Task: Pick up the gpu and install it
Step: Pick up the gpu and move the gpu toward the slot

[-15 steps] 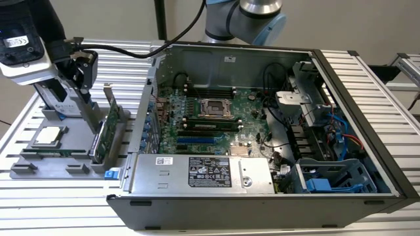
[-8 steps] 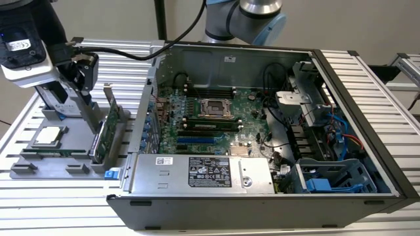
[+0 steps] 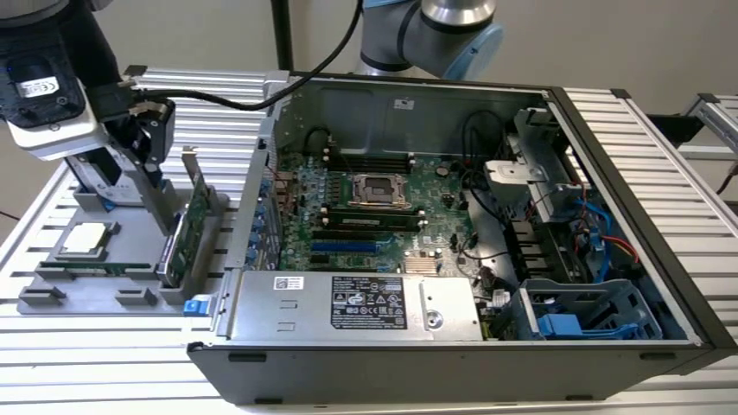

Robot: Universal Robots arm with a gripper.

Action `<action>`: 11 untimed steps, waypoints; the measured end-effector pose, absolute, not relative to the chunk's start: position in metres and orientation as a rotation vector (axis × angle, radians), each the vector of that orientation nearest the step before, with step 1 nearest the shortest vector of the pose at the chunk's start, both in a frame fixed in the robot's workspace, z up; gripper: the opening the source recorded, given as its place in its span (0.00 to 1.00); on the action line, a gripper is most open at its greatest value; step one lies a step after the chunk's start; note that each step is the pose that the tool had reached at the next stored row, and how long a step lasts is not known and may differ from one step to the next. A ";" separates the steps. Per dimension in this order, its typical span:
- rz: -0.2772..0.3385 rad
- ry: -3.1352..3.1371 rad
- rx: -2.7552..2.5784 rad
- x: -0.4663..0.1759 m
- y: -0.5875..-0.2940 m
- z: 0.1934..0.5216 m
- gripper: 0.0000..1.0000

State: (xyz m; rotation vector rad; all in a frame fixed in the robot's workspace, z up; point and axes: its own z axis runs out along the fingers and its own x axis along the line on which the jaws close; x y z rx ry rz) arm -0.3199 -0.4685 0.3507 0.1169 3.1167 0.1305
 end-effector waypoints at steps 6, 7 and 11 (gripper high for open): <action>0.130 3.116 0.117 -0.319 -0.468 0.345 1.00; 0.130 3.116 0.117 -0.319 -0.469 0.344 1.00; 0.130 3.116 0.117 -0.318 -0.469 0.340 1.00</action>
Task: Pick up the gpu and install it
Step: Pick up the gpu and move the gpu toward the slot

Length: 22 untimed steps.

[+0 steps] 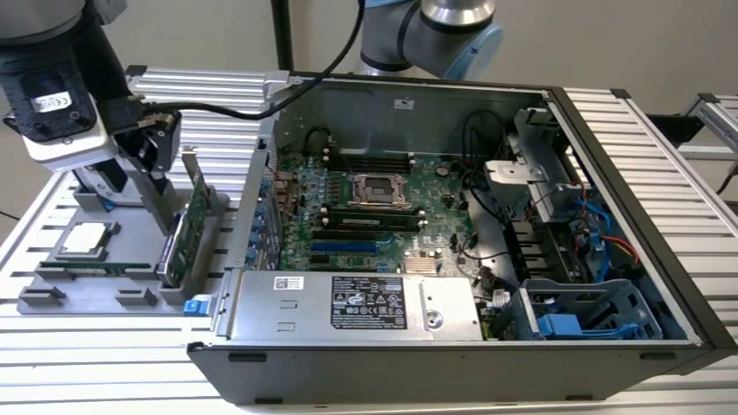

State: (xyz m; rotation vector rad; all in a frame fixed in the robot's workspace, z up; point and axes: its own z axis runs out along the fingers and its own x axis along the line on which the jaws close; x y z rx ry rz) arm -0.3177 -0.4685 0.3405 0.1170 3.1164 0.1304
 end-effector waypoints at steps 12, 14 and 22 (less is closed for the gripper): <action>0.130 3.116 0.117 -0.315 -0.469 0.329 1.00; 0.130 3.116 0.117 -0.315 -0.469 0.327 1.00; 0.130 3.115 0.117 -0.315 -0.469 0.320 1.00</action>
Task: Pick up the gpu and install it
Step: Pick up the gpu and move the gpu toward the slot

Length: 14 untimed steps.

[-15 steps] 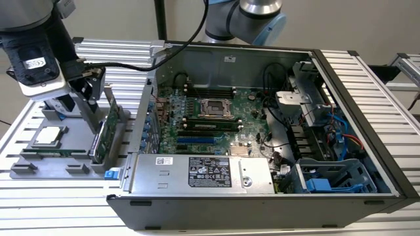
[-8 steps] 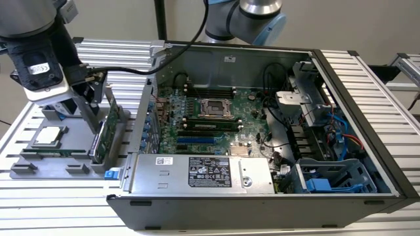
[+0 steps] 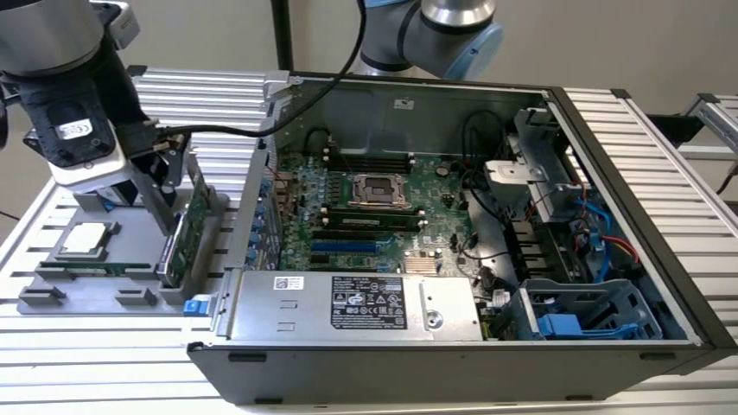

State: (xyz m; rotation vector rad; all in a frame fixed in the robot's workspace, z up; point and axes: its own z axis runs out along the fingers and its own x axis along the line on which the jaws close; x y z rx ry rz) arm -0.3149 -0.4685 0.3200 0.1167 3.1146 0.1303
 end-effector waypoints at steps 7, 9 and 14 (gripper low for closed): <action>0.130 3.115 0.117 -0.315 -0.469 0.319 1.00; 0.130 3.115 0.117 -0.315 -0.469 0.319 1.00; 0.130 3.114 0.117 -0.315 -0.469 0.316 1.00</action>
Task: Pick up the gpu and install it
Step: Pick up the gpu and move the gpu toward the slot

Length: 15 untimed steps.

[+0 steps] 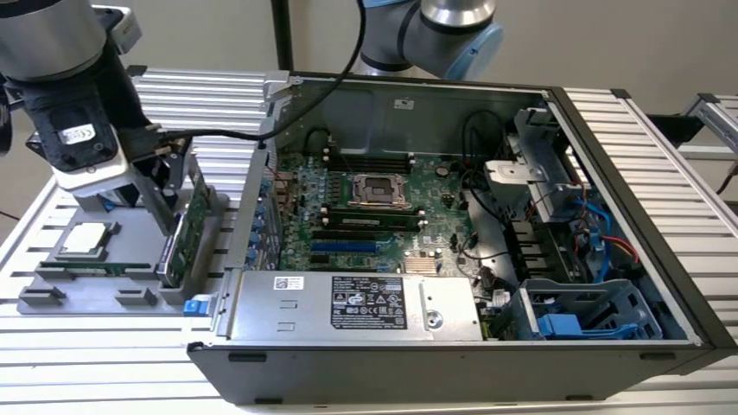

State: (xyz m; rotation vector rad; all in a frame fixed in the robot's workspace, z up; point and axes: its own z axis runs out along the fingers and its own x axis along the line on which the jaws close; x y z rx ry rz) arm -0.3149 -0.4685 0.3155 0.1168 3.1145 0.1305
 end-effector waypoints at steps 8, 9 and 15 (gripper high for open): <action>0.130 3.115 0.117 -0.315 -0.469 0.304 1.00; 0.131 3.114 0.117 -0.315 -0.469 0.303 1.00; 0.130 3.115 0.117 -0.315 -0.469 0.296 1.00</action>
